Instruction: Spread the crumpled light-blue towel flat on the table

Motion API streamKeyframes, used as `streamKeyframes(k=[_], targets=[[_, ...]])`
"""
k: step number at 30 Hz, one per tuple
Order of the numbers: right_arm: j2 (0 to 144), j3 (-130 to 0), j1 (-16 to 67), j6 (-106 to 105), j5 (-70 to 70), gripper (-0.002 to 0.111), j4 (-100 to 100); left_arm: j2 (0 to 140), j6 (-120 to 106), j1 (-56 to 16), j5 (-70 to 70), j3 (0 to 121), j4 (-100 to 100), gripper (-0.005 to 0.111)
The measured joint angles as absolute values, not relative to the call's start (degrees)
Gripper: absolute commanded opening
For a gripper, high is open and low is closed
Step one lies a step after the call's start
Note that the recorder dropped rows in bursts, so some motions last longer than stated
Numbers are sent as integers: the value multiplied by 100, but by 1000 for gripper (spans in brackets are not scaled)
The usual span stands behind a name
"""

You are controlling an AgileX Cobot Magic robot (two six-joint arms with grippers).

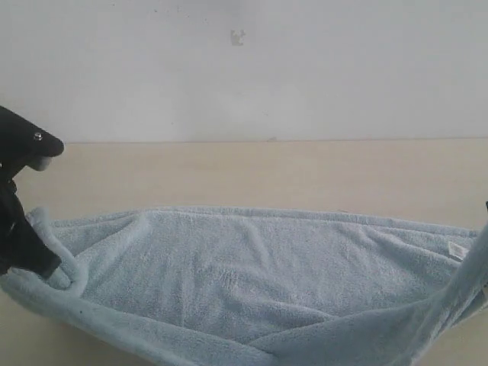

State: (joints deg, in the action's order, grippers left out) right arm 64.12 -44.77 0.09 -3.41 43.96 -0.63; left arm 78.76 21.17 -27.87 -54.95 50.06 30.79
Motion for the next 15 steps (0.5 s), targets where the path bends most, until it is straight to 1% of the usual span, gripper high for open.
streamKeyframes(k=[9, 15], targets=[[6412, -4095, 9, -341, 4543, 0, -63, 7929, 1206, -2787, -5604, 4342, 2029, 4], [6412, -4060, 9, -341, 4450, 0, -85, 7929, 1038, -2787, -5296, 3821, 1779, 4]])
